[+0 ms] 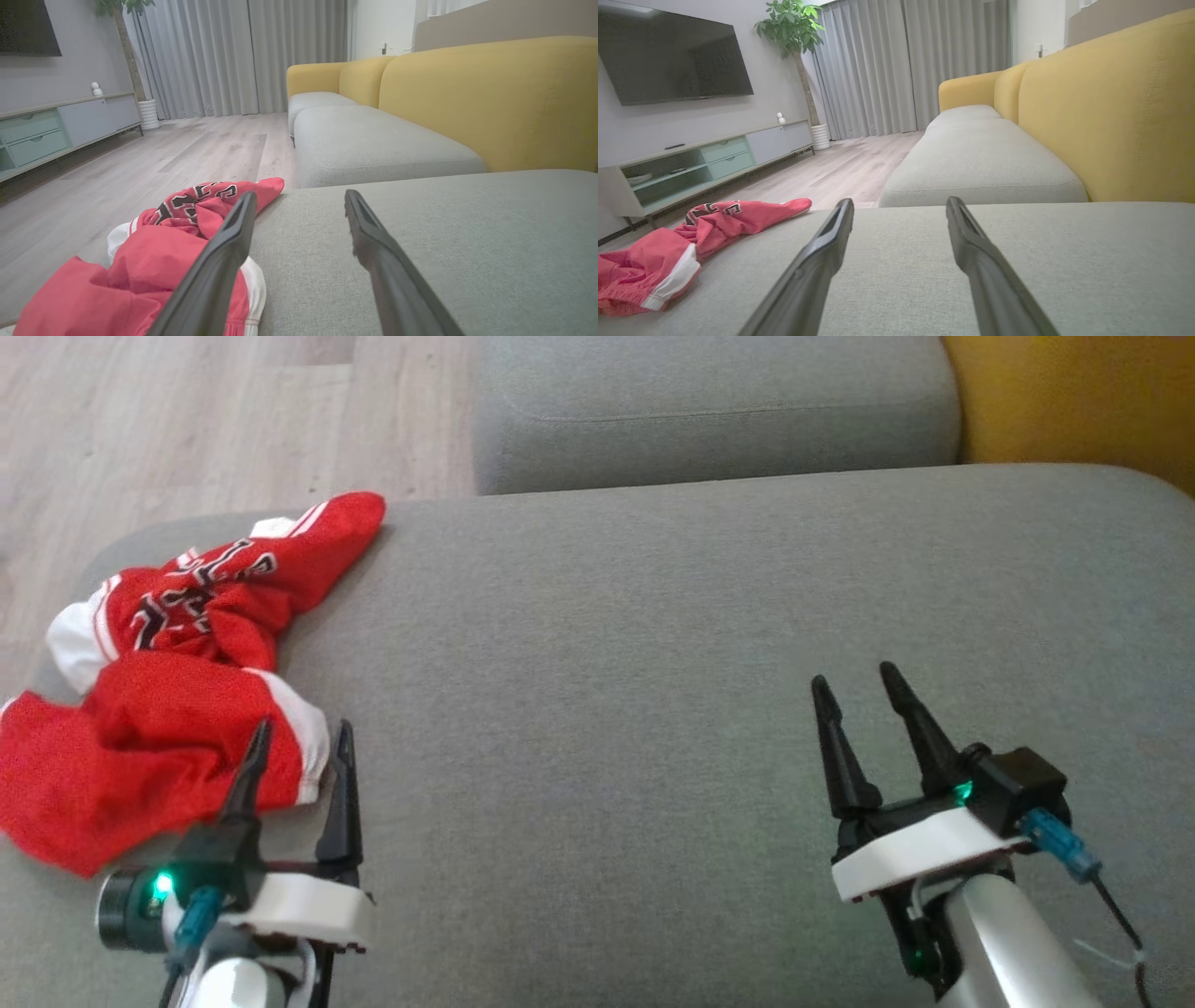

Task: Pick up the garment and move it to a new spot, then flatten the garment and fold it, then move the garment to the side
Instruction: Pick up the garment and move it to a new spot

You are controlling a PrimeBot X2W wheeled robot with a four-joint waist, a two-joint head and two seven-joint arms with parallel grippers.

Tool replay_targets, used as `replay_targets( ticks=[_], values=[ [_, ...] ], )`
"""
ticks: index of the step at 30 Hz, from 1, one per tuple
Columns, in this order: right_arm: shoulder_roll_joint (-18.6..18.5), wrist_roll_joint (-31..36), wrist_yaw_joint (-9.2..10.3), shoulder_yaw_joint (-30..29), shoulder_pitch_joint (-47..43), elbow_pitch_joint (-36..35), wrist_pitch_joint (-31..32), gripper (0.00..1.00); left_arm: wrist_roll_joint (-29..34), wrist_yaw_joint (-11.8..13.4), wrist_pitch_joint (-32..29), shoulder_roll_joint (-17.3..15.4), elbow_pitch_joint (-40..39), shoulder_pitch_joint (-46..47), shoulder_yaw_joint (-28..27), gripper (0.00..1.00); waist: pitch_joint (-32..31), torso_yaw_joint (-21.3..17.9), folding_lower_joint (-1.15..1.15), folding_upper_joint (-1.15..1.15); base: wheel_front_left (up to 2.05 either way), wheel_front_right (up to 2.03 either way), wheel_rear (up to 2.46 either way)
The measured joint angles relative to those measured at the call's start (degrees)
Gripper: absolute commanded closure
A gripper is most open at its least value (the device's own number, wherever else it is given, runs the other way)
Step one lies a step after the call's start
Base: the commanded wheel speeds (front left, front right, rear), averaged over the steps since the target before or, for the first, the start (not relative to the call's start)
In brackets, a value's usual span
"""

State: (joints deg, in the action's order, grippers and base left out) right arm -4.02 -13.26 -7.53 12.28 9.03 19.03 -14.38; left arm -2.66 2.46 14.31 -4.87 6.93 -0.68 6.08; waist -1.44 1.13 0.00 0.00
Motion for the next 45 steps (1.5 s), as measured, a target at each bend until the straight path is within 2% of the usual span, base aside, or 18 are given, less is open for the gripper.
replay_targets(
  ticks=[7,11,22,27,32,39,45],
  values=[
    [-0.01,-1.58,0.00,2.46,-0.10,-0.07,0.00,0.00,-0.49,-0.49,0.00,0.33,0.98,0.04,-1.74,0.00,0.18,4.02,0.00,0.00,0.00,0.00,0.00],
    [-0.03,-2.40,0.00,3.74,-0.19,-0.05,0.00,0.00,-2.63,-0.49,0.16,0.87,2.60,0.01,-3.76,0.00,0.07,7.58,0.00,0.00,0.00,0.00,0.00],
    [0.00,-4.00,0.00,5.70,-0.31,-0.38,0.00,0.00,-2.64,-1.19,0.16,1.15,4.46,-0.26,-7.02,0.00,-0.79,18.38,0.00,0.00,0.00,0.00,0.00],
    [0.03,-4.57,0.00,5.75,-0.40,-0.80,0.00,0.00,-3.30,-1.54,0.16,1.19,4.74,-0.39,-7.40,0.00,-1.22,22.00,0.00,0.00,0.00,0.00,0.00],
    [0.26,-4.58,0.00,5.77,-0.49,-1.03,0.00,0.00,-3.56,-1.96,0.16,1.23,4.74,-0.55,-7.84,0.00,-1.52,23.38,0.00,0.00,0.00,0.00,0.00],
    [0.29,-4.99,0.00,5.86,-0.54,-1.11,0.00,0.00,-3.56,-2.53,0.16,1.26,6.00,-0.53,-8.25,0.00,-1.28,23.18,0.00,0.00,0.00,0.00,0.00],
    [0.32,-5.26,0.00,6.34,-0.54,-1.63,0.00,0.00,-6.98,-4.83,-1.41,1.31,6.48,0.19,-8.31,0.00,-0.95,22.18,0.00,0.00,0.00,0.00,0.00]
  ],
)
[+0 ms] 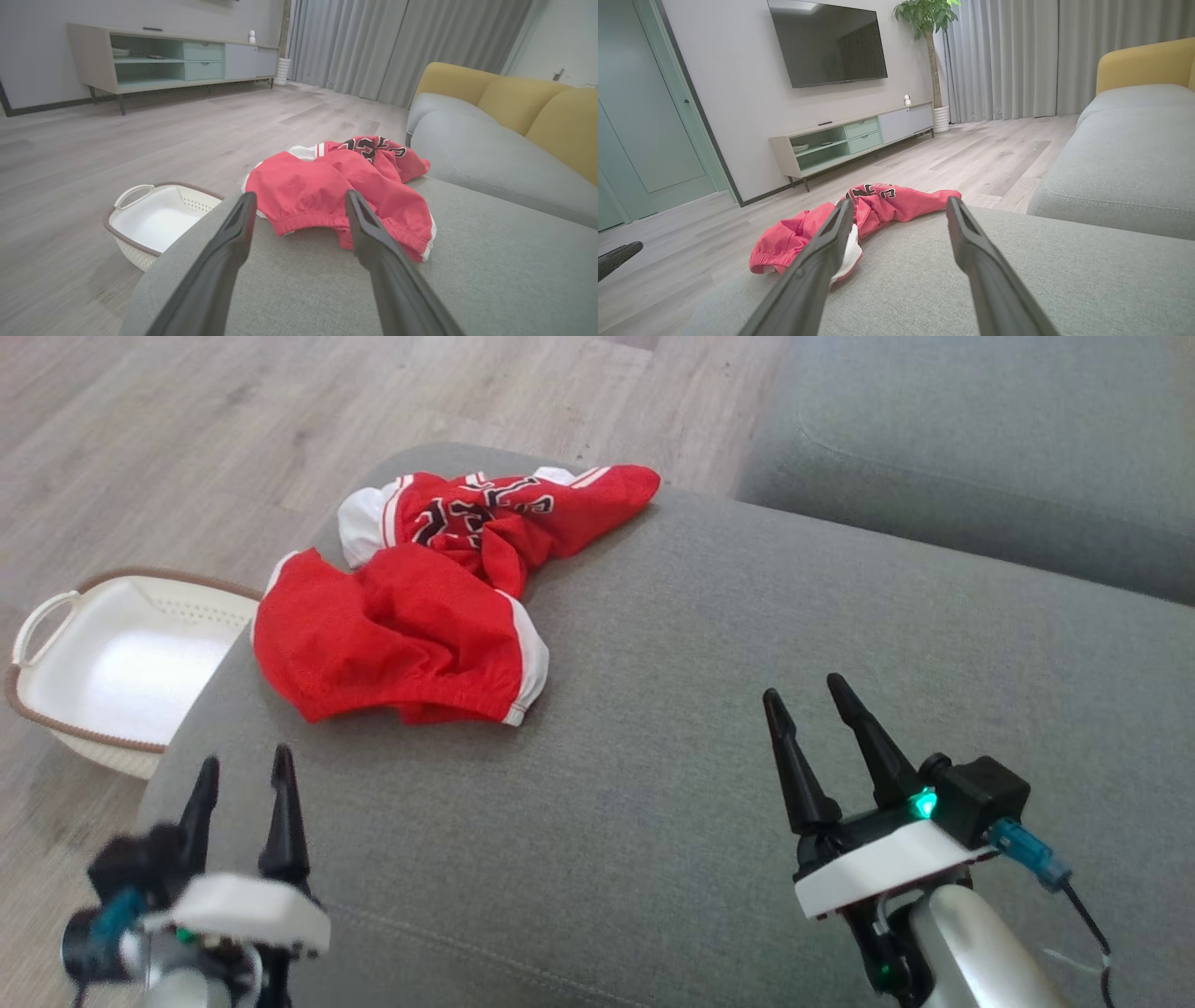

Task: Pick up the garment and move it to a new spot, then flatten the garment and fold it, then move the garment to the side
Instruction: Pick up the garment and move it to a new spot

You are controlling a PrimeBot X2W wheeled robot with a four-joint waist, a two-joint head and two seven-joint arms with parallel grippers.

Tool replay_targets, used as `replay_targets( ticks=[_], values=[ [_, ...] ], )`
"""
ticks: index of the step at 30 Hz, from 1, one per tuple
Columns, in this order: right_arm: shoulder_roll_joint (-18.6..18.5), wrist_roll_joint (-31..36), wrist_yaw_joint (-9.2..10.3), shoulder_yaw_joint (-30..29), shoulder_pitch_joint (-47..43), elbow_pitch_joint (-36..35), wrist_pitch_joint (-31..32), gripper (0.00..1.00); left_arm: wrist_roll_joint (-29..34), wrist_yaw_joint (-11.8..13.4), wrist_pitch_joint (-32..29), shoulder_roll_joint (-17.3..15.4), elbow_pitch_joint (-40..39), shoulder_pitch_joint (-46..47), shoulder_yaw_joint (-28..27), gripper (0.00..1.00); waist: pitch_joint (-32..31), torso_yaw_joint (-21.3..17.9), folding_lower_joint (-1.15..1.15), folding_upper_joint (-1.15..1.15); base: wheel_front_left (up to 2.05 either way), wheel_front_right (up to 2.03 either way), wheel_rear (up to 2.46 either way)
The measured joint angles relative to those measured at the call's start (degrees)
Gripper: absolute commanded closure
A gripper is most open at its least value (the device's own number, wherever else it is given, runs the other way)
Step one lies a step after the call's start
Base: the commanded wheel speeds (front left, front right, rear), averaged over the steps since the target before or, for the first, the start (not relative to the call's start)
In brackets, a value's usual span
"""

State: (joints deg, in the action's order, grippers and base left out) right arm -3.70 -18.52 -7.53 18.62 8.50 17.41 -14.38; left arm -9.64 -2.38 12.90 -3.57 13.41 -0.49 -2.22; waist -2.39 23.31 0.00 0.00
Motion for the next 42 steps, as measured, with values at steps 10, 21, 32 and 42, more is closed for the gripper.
replay_targets(
  ticks=[10,21,32,42],
  values=[
    [-0.45,-0.14,0.00,0.49,0.40,-1.10,0.00,0.00,-7.65,-2.57,-21.43,-5.35,0.58,14.22,-2.13,0.00,2.66,-3.28,0.00,0.00,0.00,0.00,0.00],
    [-2.03,-0.15,0.00,1.30,5.80,-2.19,0.00,0.00,-14.37,-3.16,-40.62,-12.14,22.70,30.71,-4.55,0.00,10.13,-11.48,-0.01,0.00,0.00,0.00,0.00],
    [-2.12,-0.58,0.00,1.24,7.90,-2.26,0.00,0.00,-17.36,-4.52,-47.09,-13.74,38.50,33.98,-3.91,0.00,15.31,-17.73,-0.01,0.00,0.00,0.00,0.00],
    [-2.13,-1.10,0.00,1.15,8.67,-1.14,0.00,0.00,-18.89,-4.71,-44.25,-15.13,42.59,35.86,-0.49,1.00,14.15,-18.18,0.00,0.00,0.00,0.00,0.00]
  ],
)
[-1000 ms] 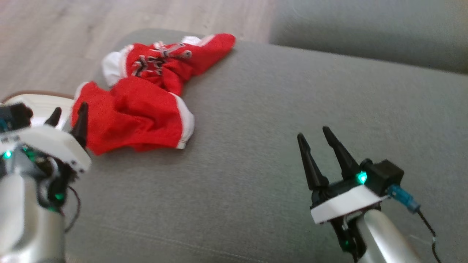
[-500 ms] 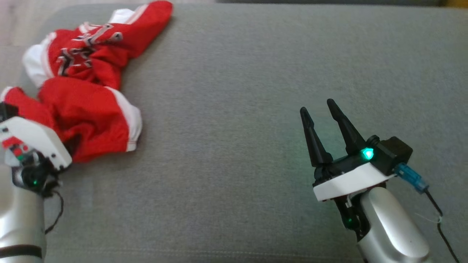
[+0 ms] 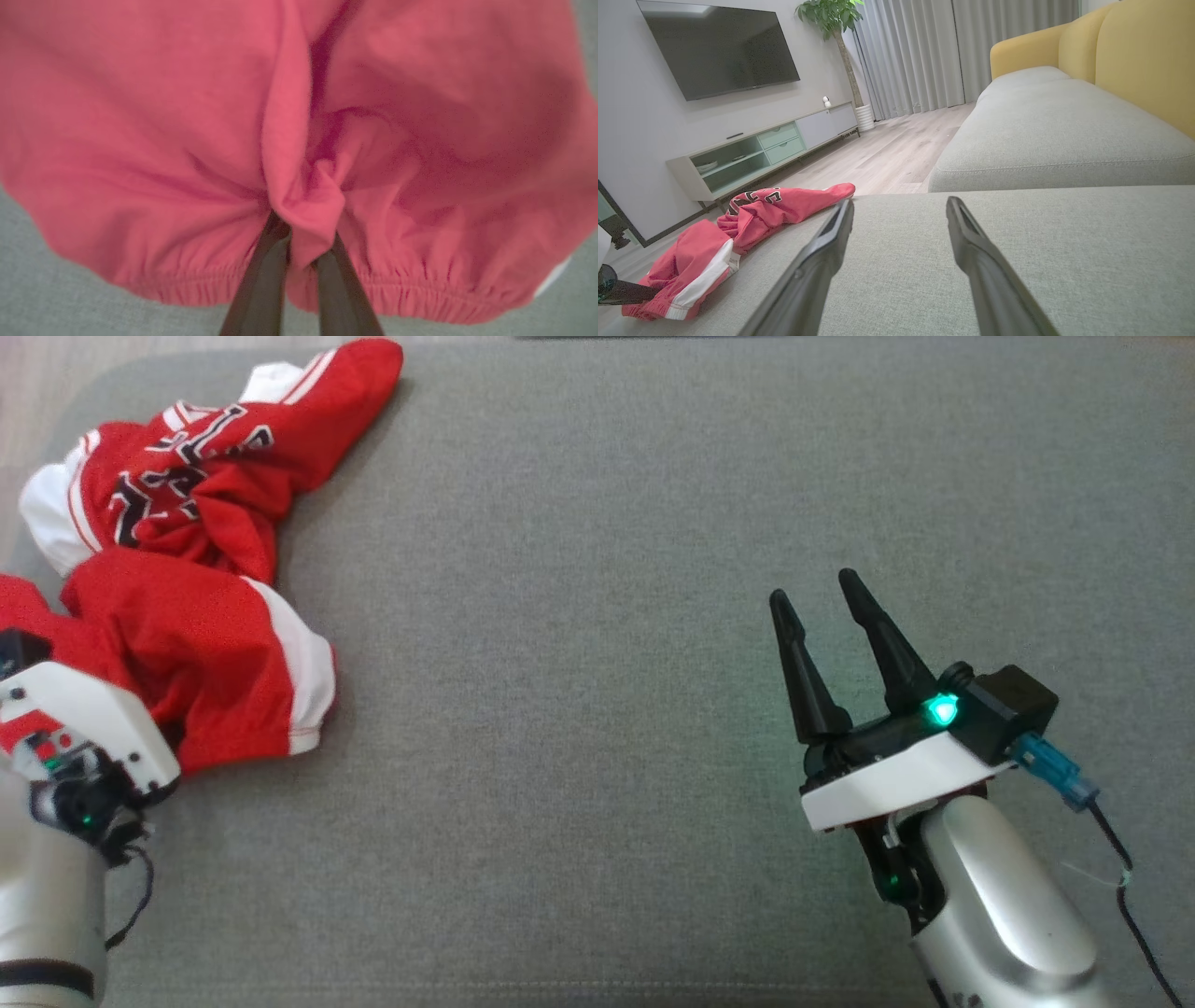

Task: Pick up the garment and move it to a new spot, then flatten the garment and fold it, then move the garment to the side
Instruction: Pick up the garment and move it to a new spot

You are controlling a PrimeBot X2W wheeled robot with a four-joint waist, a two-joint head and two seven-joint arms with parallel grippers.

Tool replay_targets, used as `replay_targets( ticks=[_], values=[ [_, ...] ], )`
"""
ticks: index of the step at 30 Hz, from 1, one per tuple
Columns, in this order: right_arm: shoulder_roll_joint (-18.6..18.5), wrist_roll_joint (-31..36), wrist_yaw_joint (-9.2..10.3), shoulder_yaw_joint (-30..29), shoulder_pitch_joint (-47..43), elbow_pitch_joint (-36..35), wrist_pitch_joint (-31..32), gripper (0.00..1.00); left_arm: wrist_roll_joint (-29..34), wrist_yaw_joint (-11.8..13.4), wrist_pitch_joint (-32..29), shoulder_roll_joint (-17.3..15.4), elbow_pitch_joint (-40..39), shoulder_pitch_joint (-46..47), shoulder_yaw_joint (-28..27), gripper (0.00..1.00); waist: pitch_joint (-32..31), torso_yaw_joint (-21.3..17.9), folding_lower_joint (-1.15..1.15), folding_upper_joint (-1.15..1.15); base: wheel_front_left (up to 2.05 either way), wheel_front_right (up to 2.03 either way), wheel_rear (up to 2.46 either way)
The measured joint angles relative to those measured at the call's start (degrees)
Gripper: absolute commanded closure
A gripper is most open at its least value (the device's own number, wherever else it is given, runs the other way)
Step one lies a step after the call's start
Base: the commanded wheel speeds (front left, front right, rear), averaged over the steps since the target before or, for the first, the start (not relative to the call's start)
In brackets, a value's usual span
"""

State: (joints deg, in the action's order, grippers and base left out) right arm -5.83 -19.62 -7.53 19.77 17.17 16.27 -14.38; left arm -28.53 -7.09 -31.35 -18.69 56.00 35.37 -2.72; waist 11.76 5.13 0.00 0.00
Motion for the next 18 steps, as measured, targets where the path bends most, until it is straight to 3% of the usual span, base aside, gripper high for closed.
replay_targets(
  ticks=[4,8,18],
  values=[
    [0.05,-0.15,0.00,0.02,-0.14,0.26,0.00,0.00,-1.14,-0.04,2.07,-0.58,-1.97,-0.08,4.02,1.00,-1.97,0.30,0.00,0.00,0.00,0.00,0.00],
    [0.14,-0.55,0.00,0.01,-0.66,0.60,0.00,0.00,-2.47,-0.04,3.28,-3.35,-7.08,-0.12,8.10,1.00,-4.72,0.57,0.00,0.00,0.00,0.00,0.00],
    [1.54,-1.13,0.00,0.26,-5.07,1.14,0.00,0.00,-7.08,-0.03,1.99,-8.89,-28.77,-1.29,16.11,1.00,-11.82,-0.43,0.01,0.00,0.00,0.00,0.00]
  ],
)
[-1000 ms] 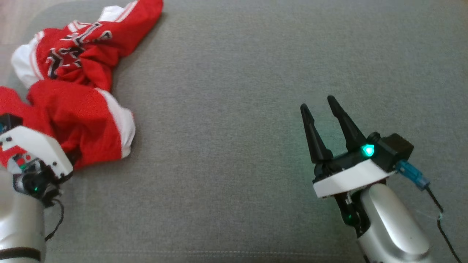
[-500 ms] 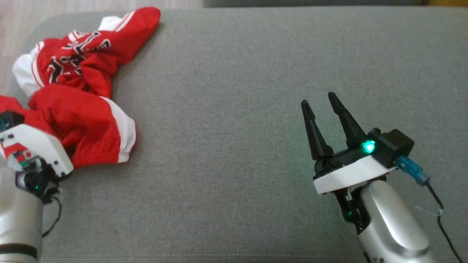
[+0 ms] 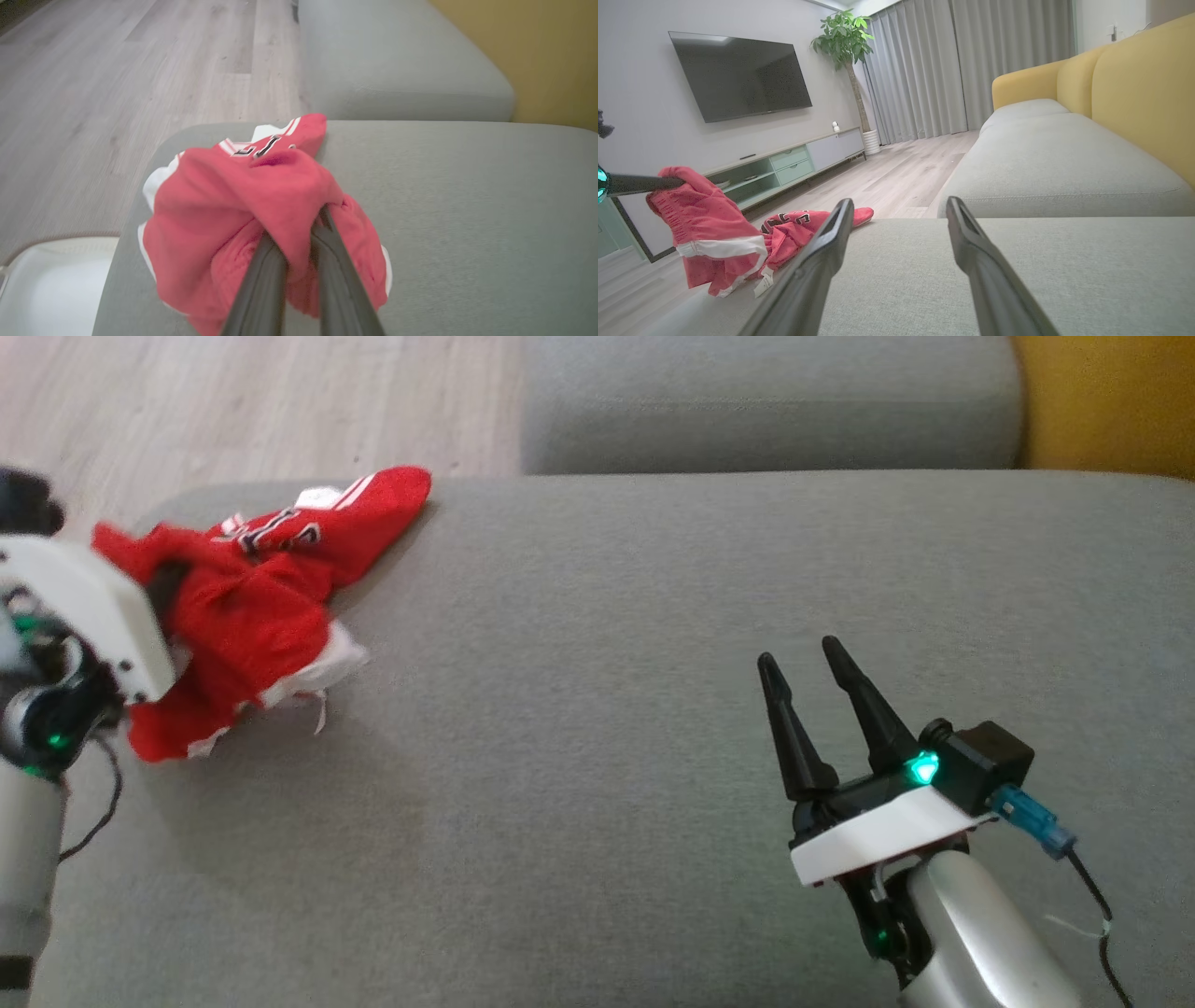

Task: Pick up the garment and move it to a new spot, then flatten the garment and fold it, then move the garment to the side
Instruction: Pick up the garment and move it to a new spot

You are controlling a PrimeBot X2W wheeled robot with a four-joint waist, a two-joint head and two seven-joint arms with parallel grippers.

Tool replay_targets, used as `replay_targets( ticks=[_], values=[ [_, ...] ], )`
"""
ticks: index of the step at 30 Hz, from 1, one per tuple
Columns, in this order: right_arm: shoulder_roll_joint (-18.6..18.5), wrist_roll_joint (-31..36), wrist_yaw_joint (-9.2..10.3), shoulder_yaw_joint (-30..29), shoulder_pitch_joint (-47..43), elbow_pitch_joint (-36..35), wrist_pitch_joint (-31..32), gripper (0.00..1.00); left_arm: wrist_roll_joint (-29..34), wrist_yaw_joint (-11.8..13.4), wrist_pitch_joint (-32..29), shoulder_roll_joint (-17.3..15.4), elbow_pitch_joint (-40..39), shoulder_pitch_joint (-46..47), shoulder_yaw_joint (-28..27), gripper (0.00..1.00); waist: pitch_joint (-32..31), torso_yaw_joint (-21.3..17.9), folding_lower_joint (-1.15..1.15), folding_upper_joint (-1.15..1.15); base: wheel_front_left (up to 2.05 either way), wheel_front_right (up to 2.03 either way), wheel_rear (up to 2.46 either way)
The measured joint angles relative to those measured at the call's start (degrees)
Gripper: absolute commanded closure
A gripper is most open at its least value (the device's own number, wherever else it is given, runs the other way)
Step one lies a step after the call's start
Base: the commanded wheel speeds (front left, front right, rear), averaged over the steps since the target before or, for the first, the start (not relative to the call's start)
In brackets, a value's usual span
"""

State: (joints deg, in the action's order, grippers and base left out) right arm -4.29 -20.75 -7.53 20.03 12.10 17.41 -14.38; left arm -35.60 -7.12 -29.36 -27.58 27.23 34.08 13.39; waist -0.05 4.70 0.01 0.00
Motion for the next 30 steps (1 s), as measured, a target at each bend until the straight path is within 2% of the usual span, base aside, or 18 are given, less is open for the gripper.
replay_targets(
  ticks=[4,7,12,17,22,23,24,25,30],
  values=[
    [0.04,0.01,0.00,-0.01,0.01,-0.26,0.00,0.00,-1.57,0.00,-2.45,-0.37,-10.92,-0.03,2.26,1.00,-0.93,-2.59,0.00,0.00,0.00,0.00,0.00],
    [0.07,0.01,0.00,0.12,0.08,-0.71,0.00,0.00,-2.99,0.00,-4.05,0.74,-18.27,0.02,3.52,1.00,-1.32,-5.00,0.00,0.00,0.00,0.00,0.00],
    [0.10,0.07,0.00,0.36,0.24,-1.57,0.00,0.00,-7.19,0.09,-5.42,6.66,-26.58,0.26,6.08,1.00,-1.33,-9.69,0.00,0.00,0.00,0.00,0.00],
    [0.05,0.08,0.00,0.22,0.30,-1.93,0.00,0.00,-8.84,0.07,-5.90,8.91,-27.29,0.03,9.12,1.00,-0.74,-13.45,0.00,0.00,0.00,0.00,0.00],
    [-0.11,0.09,0.00,-0.04,0.73,-2.32,0.00,0.00,-4.97,-0.01,-1.04,3.71,-20.93,-2.20,18.31,1.00,0.86,-17.25,0.00,0.00,0.00,0.00,0.00],
    [-0.13,0.10,0.00,-0.03,0.97,-2.32,0.00,0.00,-4.45,-0.24,0.77,2.40,-18.49,-2.74,20.04,0.96,1.26,-17.77,0.00,0.00,0.00,0.00,0.00],
    [-0.18,0.11,0.00,-0.02,1.35,-2.32,0.00,0.00,-3.87,-0.40,2.64,1.40,-15.47,-3.24,21.09,0.52,1.66,-18.22,0.00,0.00,0.00,0.00,0.00],
    [-0.20,0.11,0.00,0.00,1.68,-2.33,0.00,0.00,-3.09,-0.38,4.65,0.54,-12.15,-3.55,21.71,0.00,2.02,-18.58,0.00,0.00,0.00,0.00,0.00],
    [-0.26,0.08,0.00,0.46,1.81,-1.99,0.00,0.00,-2.12,-0.36,13.28,-0.87,1.30,-3.18,24.29,0.00,2.80,-18.88,-0.01,0.00,0.00,0.00,0.00]
  ],
)
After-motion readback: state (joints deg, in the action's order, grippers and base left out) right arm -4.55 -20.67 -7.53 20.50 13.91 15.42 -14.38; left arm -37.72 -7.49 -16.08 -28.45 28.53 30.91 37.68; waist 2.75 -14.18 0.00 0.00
